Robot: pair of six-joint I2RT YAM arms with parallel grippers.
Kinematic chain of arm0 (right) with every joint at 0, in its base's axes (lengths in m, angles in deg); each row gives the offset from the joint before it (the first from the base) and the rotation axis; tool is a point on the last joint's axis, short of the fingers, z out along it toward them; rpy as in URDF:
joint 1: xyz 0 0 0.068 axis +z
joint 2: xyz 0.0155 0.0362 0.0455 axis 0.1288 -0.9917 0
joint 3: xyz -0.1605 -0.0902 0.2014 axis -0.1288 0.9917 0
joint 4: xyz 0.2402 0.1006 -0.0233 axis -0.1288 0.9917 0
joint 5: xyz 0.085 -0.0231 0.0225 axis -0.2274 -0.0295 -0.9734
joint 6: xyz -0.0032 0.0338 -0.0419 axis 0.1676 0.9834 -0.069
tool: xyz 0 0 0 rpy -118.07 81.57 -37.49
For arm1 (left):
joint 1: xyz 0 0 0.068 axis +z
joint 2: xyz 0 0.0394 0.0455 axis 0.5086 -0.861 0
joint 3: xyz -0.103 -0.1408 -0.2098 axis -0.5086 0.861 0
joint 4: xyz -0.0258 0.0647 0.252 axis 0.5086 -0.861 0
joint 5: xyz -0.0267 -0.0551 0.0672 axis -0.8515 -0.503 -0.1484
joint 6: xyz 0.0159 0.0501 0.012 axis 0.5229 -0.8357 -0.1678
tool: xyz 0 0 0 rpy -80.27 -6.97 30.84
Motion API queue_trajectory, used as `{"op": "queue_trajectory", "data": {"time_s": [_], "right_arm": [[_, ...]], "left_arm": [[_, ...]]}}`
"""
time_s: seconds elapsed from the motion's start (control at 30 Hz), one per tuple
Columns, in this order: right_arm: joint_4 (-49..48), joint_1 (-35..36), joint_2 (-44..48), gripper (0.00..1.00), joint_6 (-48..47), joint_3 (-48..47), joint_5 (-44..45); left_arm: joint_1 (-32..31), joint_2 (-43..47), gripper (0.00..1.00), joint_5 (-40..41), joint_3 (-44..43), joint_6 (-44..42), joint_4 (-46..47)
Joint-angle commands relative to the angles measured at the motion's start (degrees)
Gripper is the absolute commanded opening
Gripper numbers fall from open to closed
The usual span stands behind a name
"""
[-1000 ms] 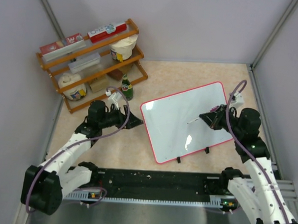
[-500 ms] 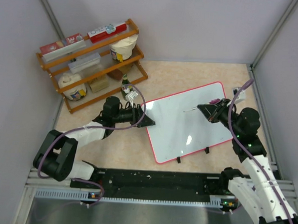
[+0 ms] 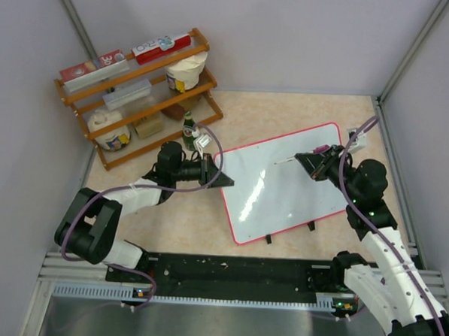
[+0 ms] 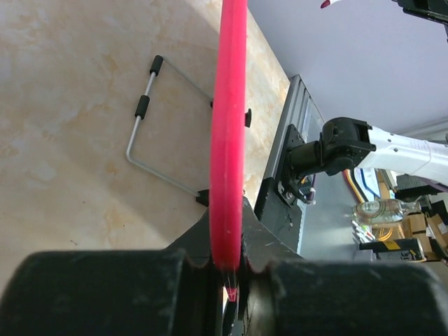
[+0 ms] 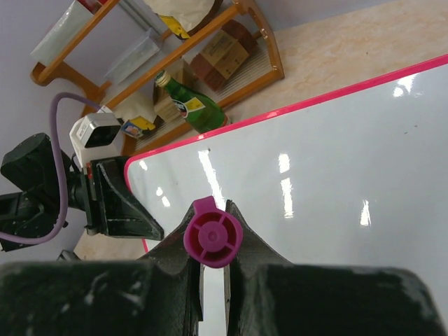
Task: Write a sentence on the whiteboard
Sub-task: Hold the whiteboard at the center of the board.
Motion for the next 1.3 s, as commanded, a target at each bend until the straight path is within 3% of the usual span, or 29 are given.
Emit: {"op": "queue_trajectory", "data": {"time_s": [0.0, 0.4, 0.63, 0.87, 1.27], "right_arm": [[-1.4, 0.6, -0.5, 0.00, -2.6, -2.5, -2.3], [-1.0, 0.9, -1.0, 0.00, -6.9, -4.0, -6.5], [0.4, 10.1, -0.5, 0.00, -12.2, -5.1, 5.7], [-7.0, 22.2, -0.9, 0.00, -15.7, -2.3, 18.6], [-15.4, 28.4, -6.6, 0.00, -17.1, -2.6, 23.5]], "left_arm": [[1.7, -0.8, 0.00, -3.8, -1.3, -8.9, -4.1], [3.5, 0.5, 0.00, -3.5, -2.4, -20.1, -18.7], [3.7, 0.3, 0.00, -1.7, -3.2, -23.6, -23.5], [3.9, -0.1, 0.00, -1.4, -3.4, -24.3, -24.4], [3.9, 2.6, 0.00, -0.5, -2.8, -24.2, -25.0]]}}
